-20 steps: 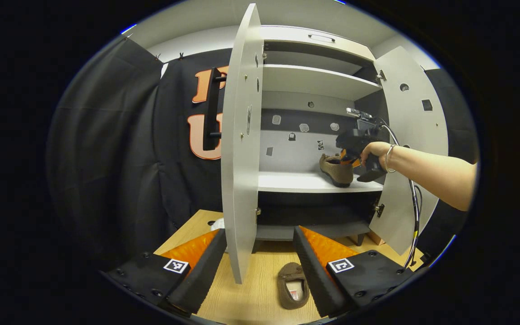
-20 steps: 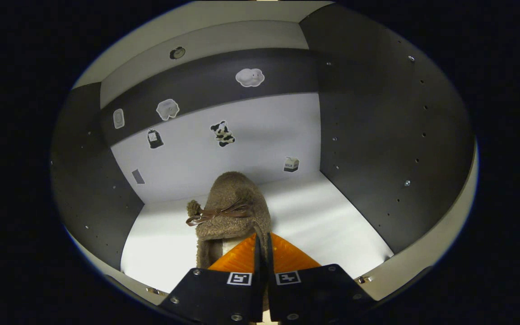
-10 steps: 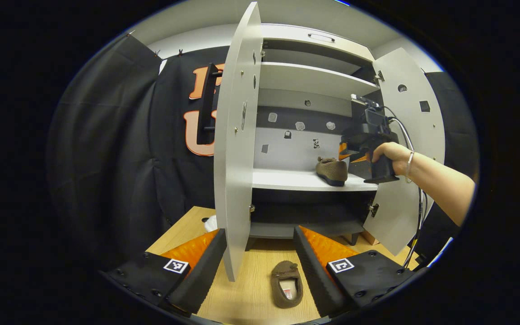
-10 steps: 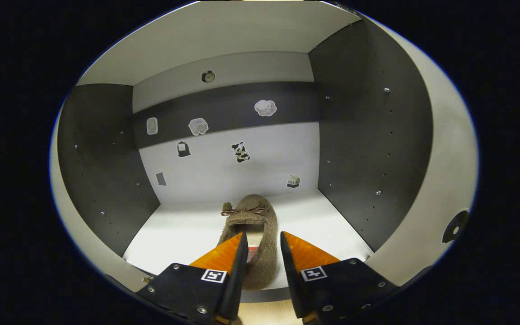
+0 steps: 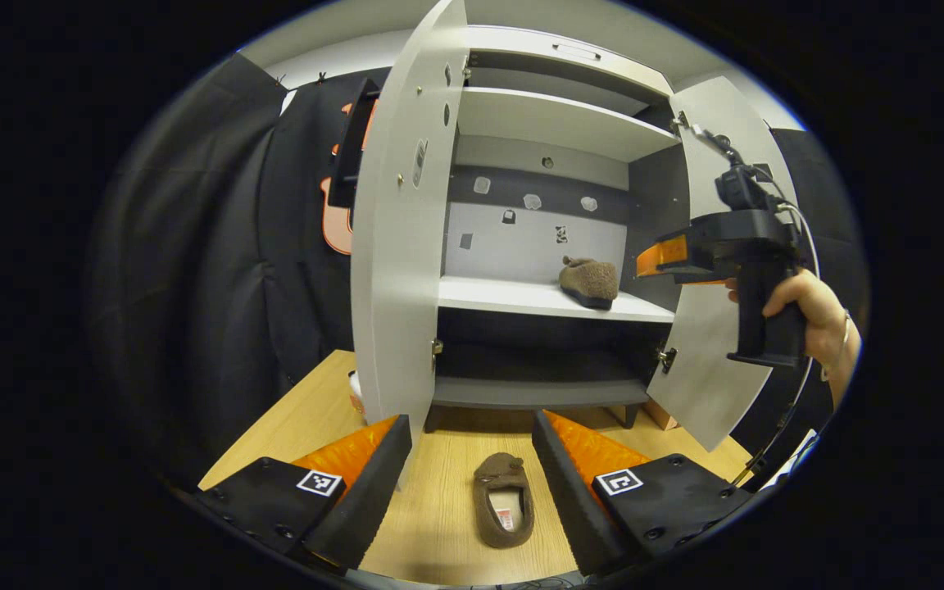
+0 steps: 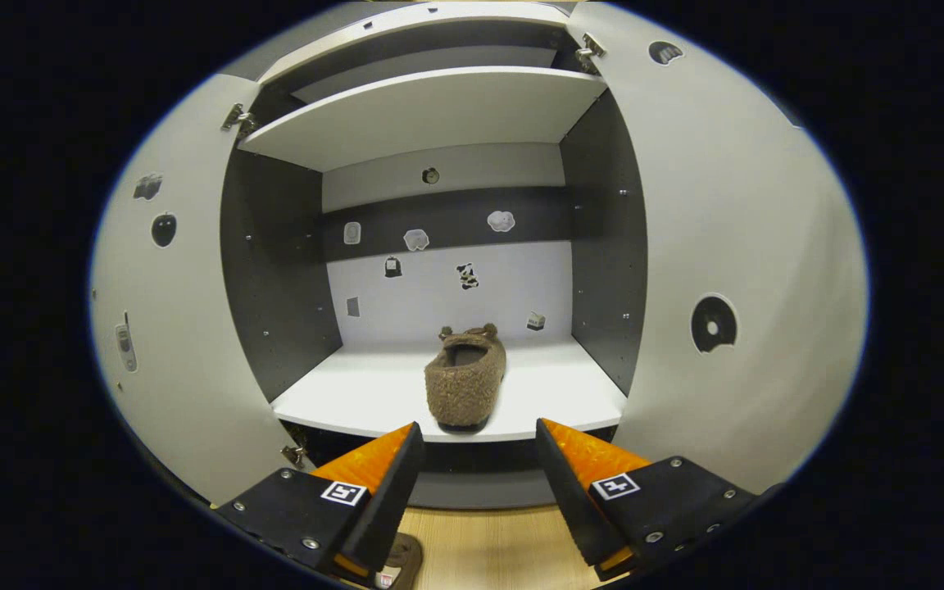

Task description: Grab one shoe with the right hand and put it into the shoe cabinet, grab the other shoe with the left hand and put it into the shoe cabinet; then close the right door with the right hand and the left door with the left hand.

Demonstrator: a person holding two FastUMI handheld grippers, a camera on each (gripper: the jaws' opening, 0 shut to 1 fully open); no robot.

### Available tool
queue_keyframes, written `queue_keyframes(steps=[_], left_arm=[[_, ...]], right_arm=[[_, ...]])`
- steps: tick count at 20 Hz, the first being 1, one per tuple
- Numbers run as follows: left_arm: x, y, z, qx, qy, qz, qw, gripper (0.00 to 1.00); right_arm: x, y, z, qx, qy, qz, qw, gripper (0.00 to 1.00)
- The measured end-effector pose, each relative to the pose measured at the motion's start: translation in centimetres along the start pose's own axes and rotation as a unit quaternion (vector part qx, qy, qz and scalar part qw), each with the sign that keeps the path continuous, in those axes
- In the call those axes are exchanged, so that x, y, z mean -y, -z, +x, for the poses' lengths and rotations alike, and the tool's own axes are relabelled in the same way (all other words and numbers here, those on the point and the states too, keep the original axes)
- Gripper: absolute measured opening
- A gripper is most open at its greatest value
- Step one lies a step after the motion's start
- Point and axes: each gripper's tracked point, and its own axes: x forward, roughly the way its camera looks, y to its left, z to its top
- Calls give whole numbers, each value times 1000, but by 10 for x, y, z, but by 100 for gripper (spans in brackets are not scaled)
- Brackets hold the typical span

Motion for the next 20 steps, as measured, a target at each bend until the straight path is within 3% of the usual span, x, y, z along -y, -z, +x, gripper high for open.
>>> queue_keyframes(steps=[4,9,16,20], left_arm=[[3,43,24,-46,5,-7,999,97],[2,122,56,-142,19,2,990,97],[0,212,87,-261,18,-2,965,98],[-7,222,101,-301,10,-21,953,98]], right_arm=[[12,9,-48,20,8,-21,1000,93],[24,19,-95,19,10,-9,1000,92],[49,22,-128,25,30,-4,999,92],[58,28,-140,17,36,13,999,92]])
